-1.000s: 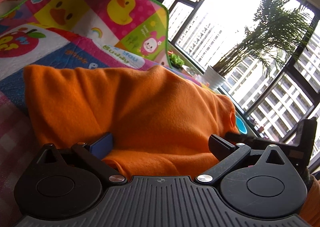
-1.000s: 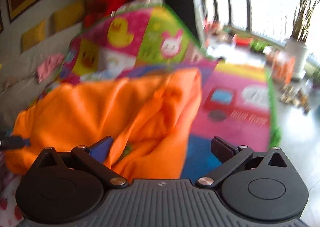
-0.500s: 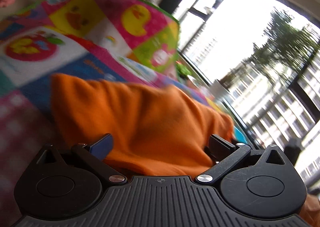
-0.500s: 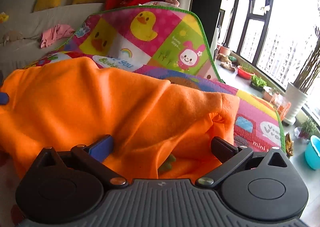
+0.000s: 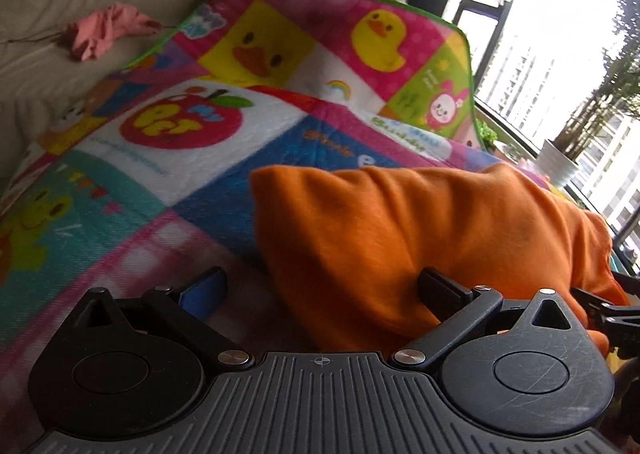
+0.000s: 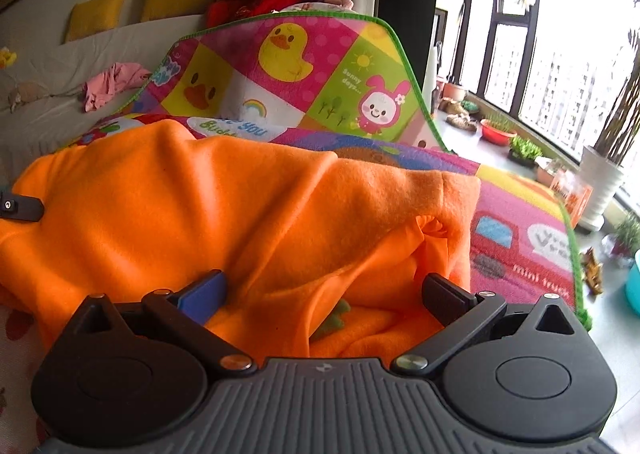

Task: Fold clothes

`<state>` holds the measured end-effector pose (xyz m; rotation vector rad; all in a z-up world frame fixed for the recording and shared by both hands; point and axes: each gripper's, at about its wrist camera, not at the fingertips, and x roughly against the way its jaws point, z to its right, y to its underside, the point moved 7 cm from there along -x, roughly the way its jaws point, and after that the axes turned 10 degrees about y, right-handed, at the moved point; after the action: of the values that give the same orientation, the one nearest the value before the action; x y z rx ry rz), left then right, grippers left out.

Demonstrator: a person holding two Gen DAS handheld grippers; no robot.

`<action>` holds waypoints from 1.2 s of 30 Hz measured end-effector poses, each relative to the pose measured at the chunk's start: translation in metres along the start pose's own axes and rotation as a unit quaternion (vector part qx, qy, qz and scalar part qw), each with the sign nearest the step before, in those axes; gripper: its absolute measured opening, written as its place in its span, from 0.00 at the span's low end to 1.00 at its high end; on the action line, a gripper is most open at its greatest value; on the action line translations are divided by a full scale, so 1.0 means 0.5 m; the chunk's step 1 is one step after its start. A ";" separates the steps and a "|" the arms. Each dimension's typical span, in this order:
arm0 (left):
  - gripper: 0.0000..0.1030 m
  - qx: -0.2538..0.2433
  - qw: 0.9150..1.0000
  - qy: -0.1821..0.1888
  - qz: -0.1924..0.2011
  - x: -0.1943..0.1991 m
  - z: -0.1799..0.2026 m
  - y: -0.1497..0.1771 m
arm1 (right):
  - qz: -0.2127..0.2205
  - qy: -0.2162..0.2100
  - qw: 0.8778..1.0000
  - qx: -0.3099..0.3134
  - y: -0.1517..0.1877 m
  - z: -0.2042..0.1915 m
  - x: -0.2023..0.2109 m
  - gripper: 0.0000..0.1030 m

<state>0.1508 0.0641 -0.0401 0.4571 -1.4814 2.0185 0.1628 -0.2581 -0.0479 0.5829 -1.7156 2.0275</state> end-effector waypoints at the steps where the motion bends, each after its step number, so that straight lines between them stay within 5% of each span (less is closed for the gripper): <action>1: 1.00 -0.003 1.000 -0.013 0.006 0.006 -0.008 -0.004 | -0.003 -0.003 1.000 -0.003 0.000 0.002 -0.002 1.00; 10: 1.00 0.026 1.000 0.005 0.016 0.026 -0.014 -0.026 | -0.009 -0.014 1.000 -0.013 0.001 0.005 -0.004 1.00; 16: 1.00 0.001 1.000 0.006 -0.008 -0.010 0.013 -0.005 | -0.050 -0.065 0.995 -0.052 0.008 0.024 -0.017 1.00; 19: 1.00 0.004 1.000 0.011 -0.009 -0.015 0.009 0.004 | -0.044 -0.049 0.997 -0.035 0.001 0.016 -0.001 1.00; 26: 1.00 -0.004 1.000 0.019 -0.006 -0.014 0.007 0.008 | 0.100 -0.033 0.993 0.057 -0.069 -0.081 0.122 1.00; 30: 1.00 -0.003 1.000 0.023 -0.006 -0.012 0.005 0.008 | 0.074 -0.073 0.991 0.086 -0.057 -0.157 0.114 1.00; 33: 1.00 -0.003 1.000 0.024 -0.008 -0.010 0.005 0.009 | 0.027 -0.055 0.991 0.118 -0.008 -0.196 0.065 1.00; 36: 1.00 0.000 1.000 0.026 -0.012 -0.003 0.004 0.010 | 0.024 -0.060 0.993 0.099 -0.004 -0.189 0.060 1.00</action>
<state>0.1487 0.0608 -0.0441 0.4176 -1.4389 1.9970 0.1350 -0.1630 -0.0435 0.7461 -1.6188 2.2557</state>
